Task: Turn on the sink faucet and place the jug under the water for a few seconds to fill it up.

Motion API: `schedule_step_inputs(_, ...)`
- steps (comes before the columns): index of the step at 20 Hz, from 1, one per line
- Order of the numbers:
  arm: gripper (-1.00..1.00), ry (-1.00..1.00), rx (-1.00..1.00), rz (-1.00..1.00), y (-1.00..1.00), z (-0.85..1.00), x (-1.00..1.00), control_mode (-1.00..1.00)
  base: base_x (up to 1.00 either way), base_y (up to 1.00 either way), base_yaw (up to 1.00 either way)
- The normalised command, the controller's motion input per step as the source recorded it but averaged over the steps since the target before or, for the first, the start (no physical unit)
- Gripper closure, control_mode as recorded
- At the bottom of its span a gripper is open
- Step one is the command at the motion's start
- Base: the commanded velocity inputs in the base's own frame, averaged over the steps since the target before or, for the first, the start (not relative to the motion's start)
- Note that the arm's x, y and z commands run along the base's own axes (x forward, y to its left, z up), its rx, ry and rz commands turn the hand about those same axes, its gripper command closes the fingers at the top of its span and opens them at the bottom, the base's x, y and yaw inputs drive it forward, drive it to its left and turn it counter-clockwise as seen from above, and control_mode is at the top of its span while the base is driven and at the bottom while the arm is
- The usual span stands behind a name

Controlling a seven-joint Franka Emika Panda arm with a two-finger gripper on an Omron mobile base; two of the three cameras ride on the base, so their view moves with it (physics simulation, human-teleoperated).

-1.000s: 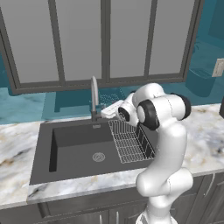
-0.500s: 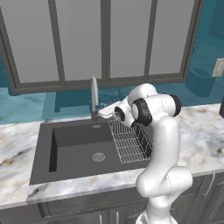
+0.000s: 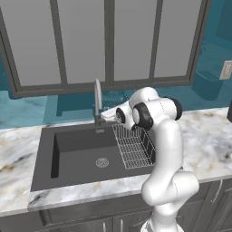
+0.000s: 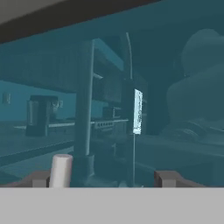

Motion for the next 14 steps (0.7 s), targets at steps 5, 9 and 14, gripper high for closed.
schedule_step_inputs(5, -1.0, 0.0, 0.0, -0.08, -0.09, -0.09, 0.63, -1.0, 0.0, 0.0, 0.0)
schedule_step_inputs(9, -1.0, 0.06, 0.0, -0.08, -0.78, 0.0, 0.38, -1.0, 0.0, 0.0, 0.0)
schedule_step_inputs(14, -1.0, 0.13, 0.0, -0.03, -1.0, 0.0, 0.11, -1.0, 0.0, 0.0, 0.0)
